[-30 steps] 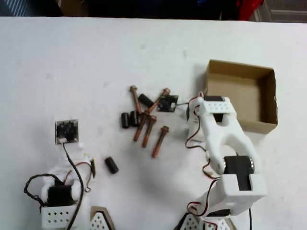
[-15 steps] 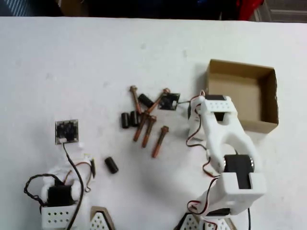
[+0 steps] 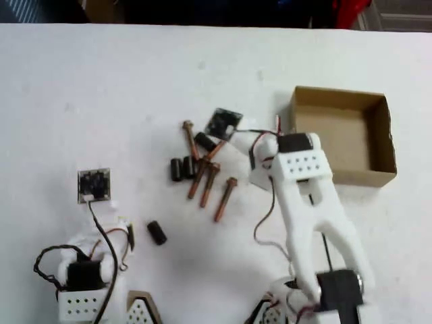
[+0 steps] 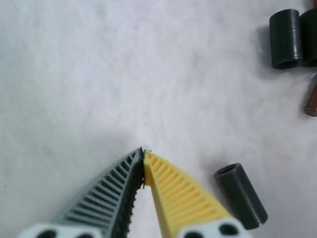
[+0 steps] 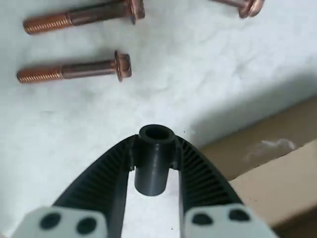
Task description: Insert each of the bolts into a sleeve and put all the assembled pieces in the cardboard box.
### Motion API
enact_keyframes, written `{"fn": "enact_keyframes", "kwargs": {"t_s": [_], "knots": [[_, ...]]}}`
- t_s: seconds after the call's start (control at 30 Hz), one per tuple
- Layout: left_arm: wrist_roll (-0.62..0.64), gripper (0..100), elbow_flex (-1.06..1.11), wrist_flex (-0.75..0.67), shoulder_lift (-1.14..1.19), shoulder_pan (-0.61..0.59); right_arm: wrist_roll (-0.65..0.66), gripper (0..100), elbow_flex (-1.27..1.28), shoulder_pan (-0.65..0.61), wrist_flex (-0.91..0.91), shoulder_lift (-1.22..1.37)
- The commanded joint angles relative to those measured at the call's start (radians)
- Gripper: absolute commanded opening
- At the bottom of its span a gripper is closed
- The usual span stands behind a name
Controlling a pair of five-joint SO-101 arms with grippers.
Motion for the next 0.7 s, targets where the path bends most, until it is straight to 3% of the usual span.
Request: {"fn": "enact_keyframes", "kwargs": {"t_s": [0.0, 0.2, 0.5, 0.67], "knots": [[0.011, 2, -0.002, -0.038, -0.010, -0.007, -0.092, 1.7, -0.020, -0.068, 0.056, -0.143], [-0.031, 2, -0.002, -0.061, -0.010, -0.007, -0.199, 1.7, -0.017, -0.087, 0.108, -0.325], [-0.523, 3, -0.002, -0.110, -0.010, -0.007, -0.210, 1.7, 0.025, -0.087, 0.165, -0.507], [-0.766, 2, -0.008, -0.127, -0.010, -0.007, -0.210, 1.7, 0.199, -0.076, -0.007, -0.539]]}}
